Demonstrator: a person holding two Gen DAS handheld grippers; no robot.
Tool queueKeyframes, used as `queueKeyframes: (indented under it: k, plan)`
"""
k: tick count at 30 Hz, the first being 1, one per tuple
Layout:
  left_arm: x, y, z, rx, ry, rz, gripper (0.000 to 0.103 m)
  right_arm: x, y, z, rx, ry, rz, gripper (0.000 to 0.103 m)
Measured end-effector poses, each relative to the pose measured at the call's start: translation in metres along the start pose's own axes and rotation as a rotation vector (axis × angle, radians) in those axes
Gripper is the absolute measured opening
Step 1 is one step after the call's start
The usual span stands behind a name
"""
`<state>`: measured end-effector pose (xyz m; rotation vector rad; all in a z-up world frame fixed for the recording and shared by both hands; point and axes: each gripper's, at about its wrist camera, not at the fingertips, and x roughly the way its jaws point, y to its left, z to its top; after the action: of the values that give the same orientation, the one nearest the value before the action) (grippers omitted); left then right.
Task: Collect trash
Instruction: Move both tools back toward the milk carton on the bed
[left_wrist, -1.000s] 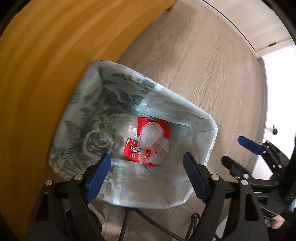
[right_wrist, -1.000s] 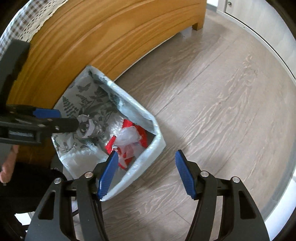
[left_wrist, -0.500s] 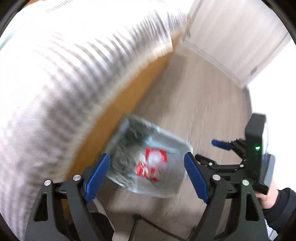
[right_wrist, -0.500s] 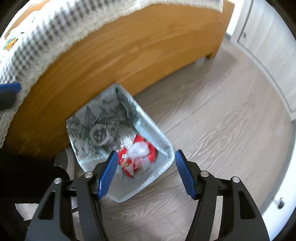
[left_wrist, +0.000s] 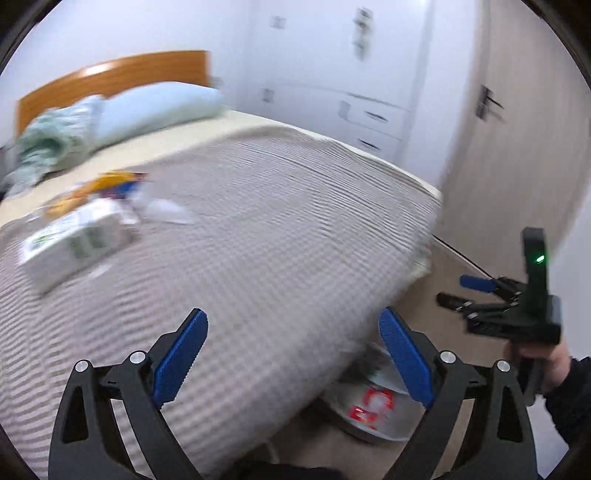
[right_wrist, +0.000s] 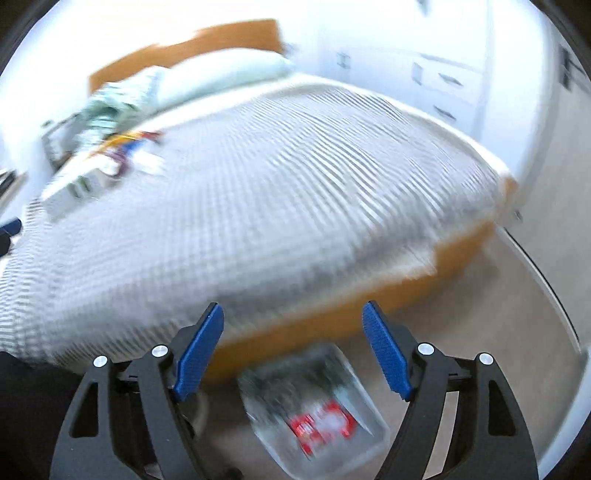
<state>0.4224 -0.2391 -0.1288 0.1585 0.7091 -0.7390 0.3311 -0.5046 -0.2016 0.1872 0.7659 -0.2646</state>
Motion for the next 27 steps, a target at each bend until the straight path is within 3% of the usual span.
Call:
queueKeyframes:
  k: [7,12,15,19,21,27]
  plan:
    - [-0.041,0.126,-0.013,-0.183,-0.042,0.232,0.091,0.027,0.112,0.072,-0.263,-0.057,0.214,0.074]
    - [-0.062,0.204,-0.027,-0.302,-0.064,0.384,0.091,0.079,0.193,0.113,-0.366,0.029,0.449,0.074]
    - [-0.073,0.248,-0.040,-0.375,-0.063,0.447,0.091,0.111,0.242,0.130,-0.418,0.070,0.542,0.074]
    - [-0.081,0.291,-0.057,-0.459,-0.037,0.511,0.091,0.143,0.304,0.136,-0.742,0.022,0.494,0.073]
    - [-0.085,0.308,-0.064,-0.477,-0.030,0.528,0.091,0.161,0.324,0.140,-0.897,0.018,0.496,0.055]
    - [-0.077,0.325,-0.070,-0.480,-0.020,0.563,0.091,0.212,0.365,0.151,-1.136,0.118,0.585,0.043]
